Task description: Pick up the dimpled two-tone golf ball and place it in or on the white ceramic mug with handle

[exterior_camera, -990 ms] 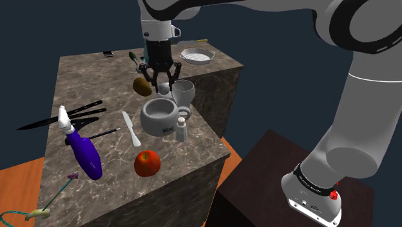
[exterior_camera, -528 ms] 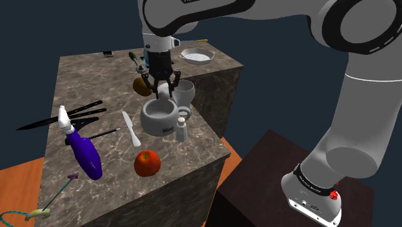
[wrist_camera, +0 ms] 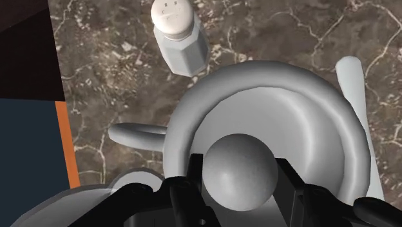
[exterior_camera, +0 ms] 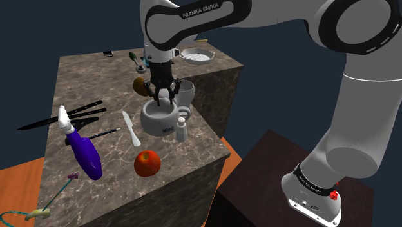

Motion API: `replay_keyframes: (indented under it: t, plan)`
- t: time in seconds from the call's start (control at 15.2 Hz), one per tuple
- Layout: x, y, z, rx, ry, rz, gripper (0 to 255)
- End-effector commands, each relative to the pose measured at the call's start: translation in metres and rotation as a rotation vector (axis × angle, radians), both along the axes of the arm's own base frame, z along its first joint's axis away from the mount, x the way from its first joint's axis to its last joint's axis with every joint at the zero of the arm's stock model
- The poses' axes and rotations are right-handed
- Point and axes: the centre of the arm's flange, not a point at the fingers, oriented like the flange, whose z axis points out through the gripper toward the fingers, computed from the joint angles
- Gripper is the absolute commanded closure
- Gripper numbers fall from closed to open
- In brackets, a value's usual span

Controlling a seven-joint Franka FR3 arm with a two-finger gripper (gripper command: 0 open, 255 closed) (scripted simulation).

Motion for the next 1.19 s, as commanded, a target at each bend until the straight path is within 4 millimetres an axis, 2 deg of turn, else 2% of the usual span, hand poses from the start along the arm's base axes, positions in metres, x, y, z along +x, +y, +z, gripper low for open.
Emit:
replay_keyframes:
  t: [0.0,0.33,0.4,0.73,0.99,1.12]
  plan:
    - [0.0,0.0,-0.001,0.0,0.0,0.0,255]
    - [0.0,0.0,-0.001,0.0,0.0,0.0,255]
    - [0.0,0.0,-0.001,0.0,0.0,0.0,0]
    - [0.0,0.0,-0.001,0.0,0.0,0.0,0]
    - [0.008,-0.005,0.048,0.0,0.0,0.0,0]
    - [0.008,-0.005,0.048,0.0,0.0,0.0,0]
